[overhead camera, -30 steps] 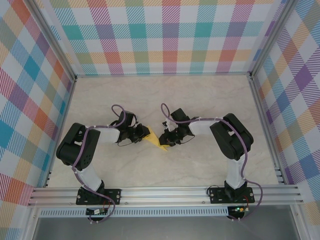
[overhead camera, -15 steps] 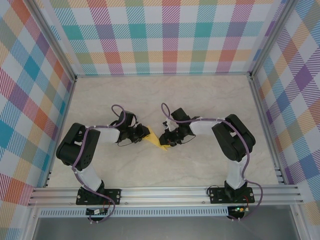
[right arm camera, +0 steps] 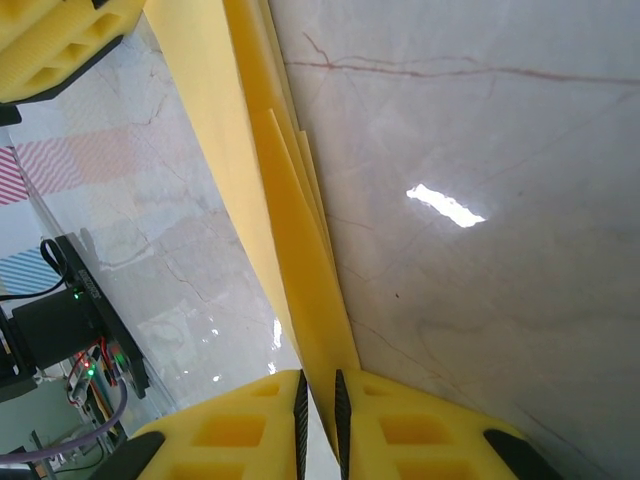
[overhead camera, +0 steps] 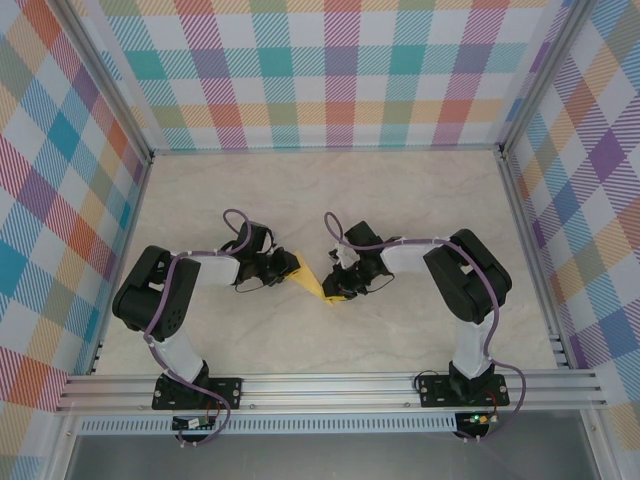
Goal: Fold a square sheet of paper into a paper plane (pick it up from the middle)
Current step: Fold the wing for the fifth time at the center of the table.
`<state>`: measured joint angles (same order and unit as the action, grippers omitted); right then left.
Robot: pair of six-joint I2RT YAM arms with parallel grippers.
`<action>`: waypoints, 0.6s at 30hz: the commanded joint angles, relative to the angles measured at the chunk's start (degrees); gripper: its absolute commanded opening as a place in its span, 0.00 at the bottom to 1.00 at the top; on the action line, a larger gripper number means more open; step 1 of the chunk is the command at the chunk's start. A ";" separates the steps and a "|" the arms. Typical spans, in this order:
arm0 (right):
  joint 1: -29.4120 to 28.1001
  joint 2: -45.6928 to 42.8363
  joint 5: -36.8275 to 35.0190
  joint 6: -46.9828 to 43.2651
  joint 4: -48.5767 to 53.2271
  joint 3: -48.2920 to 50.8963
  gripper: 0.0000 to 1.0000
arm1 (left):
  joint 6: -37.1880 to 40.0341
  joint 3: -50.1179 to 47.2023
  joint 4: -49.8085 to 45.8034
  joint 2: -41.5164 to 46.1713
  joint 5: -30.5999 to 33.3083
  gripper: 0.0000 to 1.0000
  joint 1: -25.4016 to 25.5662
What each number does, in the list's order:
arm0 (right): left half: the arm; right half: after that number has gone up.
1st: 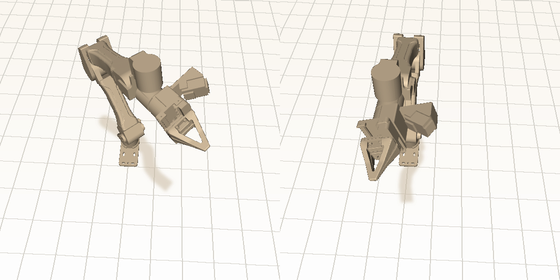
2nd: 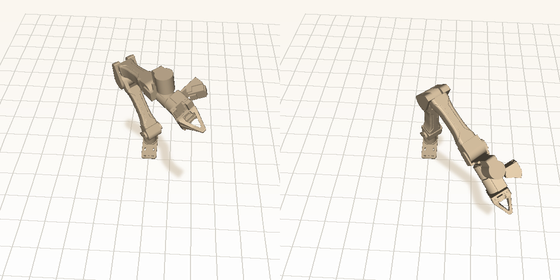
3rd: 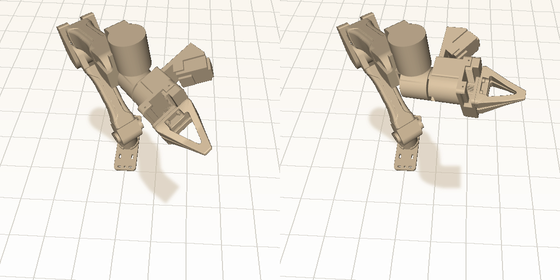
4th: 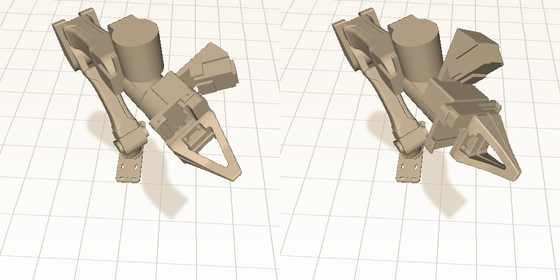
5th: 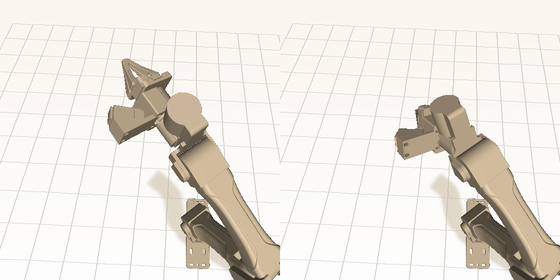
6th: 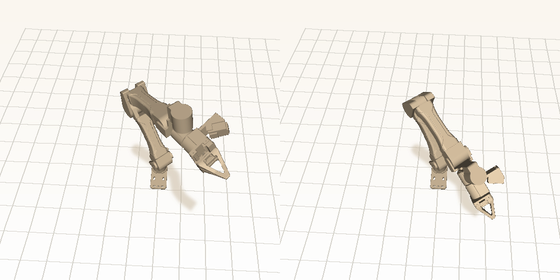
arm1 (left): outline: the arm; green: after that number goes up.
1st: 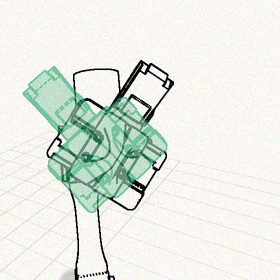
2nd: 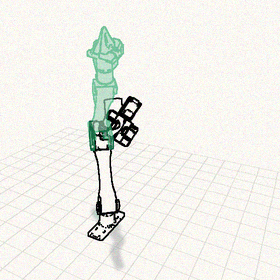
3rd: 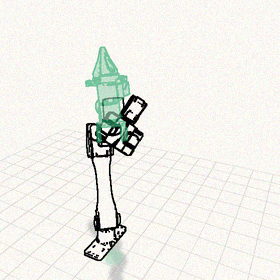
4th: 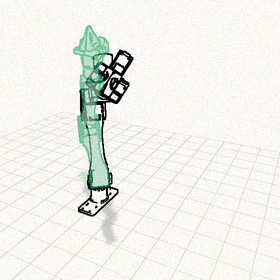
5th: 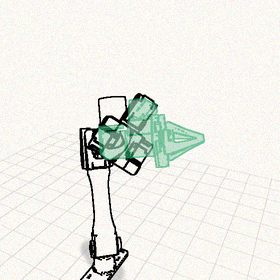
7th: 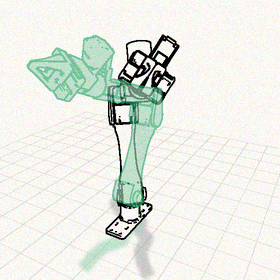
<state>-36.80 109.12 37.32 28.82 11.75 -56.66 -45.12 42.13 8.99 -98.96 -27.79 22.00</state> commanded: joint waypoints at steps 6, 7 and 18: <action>0.06 -4.11 -0.63 -3.12 5.25 1.28 0.18 | 1.18 0.06 -3.46 0.97 2.04 0.20 0.57; 0.06 -4.58 -0.68 -3.15 5.51 1.46 0.18 | 1.27 -0.01 -3.54 0.96 2.12 0.20 0.59; 0.05 -2.76 -2.94 -3.94 6.93 2.13 0.13 | 1.34 0.12 -3.54 1.05 2.03 0.20 0.59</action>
<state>-36.80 105.47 35.22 26.39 16.43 -54.85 -45.10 42.15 8.91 -98.94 -27.77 22.00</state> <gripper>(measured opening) 0.136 0.200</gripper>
